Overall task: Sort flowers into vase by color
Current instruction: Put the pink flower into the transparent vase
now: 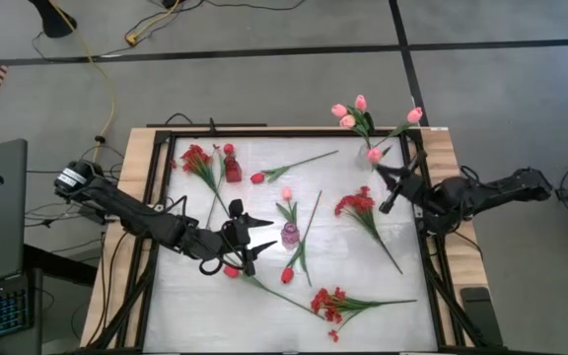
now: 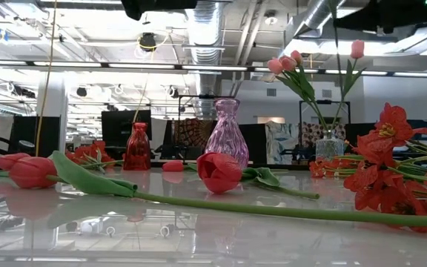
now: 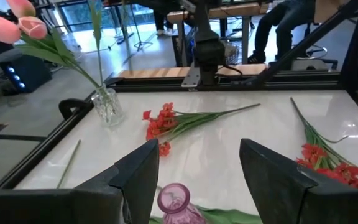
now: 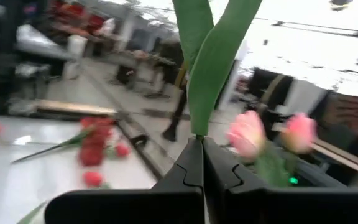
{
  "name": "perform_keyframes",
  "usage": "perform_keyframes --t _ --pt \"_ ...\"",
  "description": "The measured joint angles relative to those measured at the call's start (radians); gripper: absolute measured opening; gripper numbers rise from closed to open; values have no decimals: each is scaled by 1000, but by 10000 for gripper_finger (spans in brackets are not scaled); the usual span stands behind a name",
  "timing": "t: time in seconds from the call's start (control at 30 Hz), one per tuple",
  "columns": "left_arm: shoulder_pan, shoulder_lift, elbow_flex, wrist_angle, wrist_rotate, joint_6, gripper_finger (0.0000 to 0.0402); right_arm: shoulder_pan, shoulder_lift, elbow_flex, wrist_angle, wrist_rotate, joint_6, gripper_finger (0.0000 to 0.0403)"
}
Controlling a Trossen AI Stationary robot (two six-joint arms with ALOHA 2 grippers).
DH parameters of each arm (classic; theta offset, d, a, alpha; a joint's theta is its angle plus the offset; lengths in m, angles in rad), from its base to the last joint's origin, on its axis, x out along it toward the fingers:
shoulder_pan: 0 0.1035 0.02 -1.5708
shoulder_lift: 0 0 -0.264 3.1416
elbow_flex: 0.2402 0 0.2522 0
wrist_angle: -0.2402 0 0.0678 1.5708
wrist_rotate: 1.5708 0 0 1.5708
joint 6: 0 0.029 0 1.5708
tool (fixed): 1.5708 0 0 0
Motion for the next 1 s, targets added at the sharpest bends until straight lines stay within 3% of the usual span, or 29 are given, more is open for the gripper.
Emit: perform_keyframes --t 0.17,0.37,0.67,1.0 --pt "0 0 0 29 0 0 212 -147 -25 -89 201 -4 -27 19" --pt "0 0 0 51 1 8 212 -354 -24 -194 398 -117 53 19" --pt "5 1 0 51 1 19 212 -556 -24 -239 427 -233 152 19" --pt "30 1 0 51 53 18 212 -658 -8 -249 430 -305 202 19"
